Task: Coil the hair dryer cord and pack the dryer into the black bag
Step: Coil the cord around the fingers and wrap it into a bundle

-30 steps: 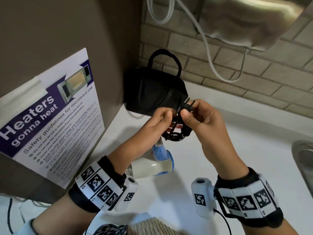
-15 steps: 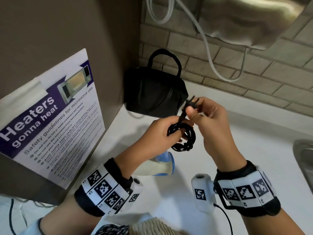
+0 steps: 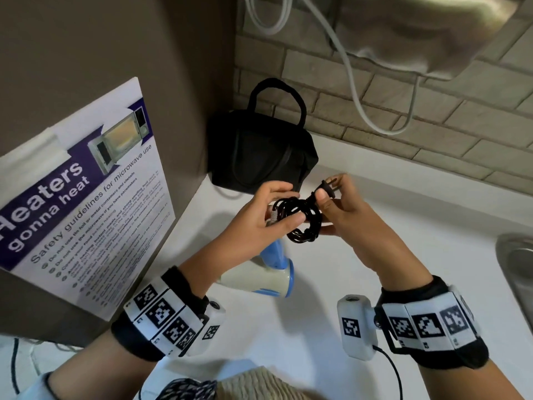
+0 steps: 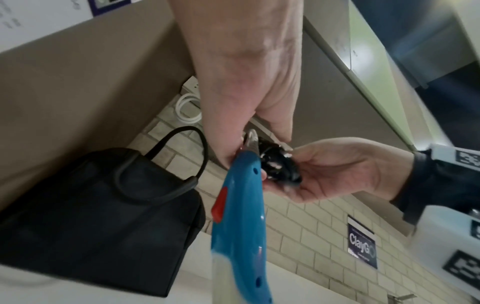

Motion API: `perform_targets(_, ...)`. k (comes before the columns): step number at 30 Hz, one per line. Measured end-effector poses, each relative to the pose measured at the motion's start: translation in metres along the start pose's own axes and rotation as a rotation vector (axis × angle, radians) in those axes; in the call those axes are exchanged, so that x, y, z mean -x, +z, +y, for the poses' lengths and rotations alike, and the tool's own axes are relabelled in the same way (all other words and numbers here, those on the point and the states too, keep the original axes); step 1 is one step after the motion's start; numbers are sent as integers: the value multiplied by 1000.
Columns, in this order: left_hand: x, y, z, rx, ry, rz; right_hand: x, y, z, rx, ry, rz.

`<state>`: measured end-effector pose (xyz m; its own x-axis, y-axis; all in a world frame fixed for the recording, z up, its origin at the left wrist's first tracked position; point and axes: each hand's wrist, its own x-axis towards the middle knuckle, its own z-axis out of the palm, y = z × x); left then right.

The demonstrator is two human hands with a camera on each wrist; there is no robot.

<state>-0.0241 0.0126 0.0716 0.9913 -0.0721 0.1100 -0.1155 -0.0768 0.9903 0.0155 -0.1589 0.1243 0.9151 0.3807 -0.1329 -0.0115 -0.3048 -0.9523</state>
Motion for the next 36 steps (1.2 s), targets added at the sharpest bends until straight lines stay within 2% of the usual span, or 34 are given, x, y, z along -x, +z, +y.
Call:
perform_targets(7,9,-10,-40,4,-233,-152,-2,-13,16,-163,-2,157)
perform_targets(13,6,17,-61,-129,-306,-107,-3,-33,50,-246,56,306)
perform_targets(18,-2,50,-72,-211,-409,-170,-5,-47,93,-226,196,409)
perform_targets(27,-8,86,-85,-296,-591,-283,-3,-50,156,-41,392,433)
perform_targets(34,-9,96,-83,-454,-600,-304,0,-52,169,16,460,411)
perform_targets(36,-7,98,-80,-490,-600,-310,-1,-54,170,106,478,401)
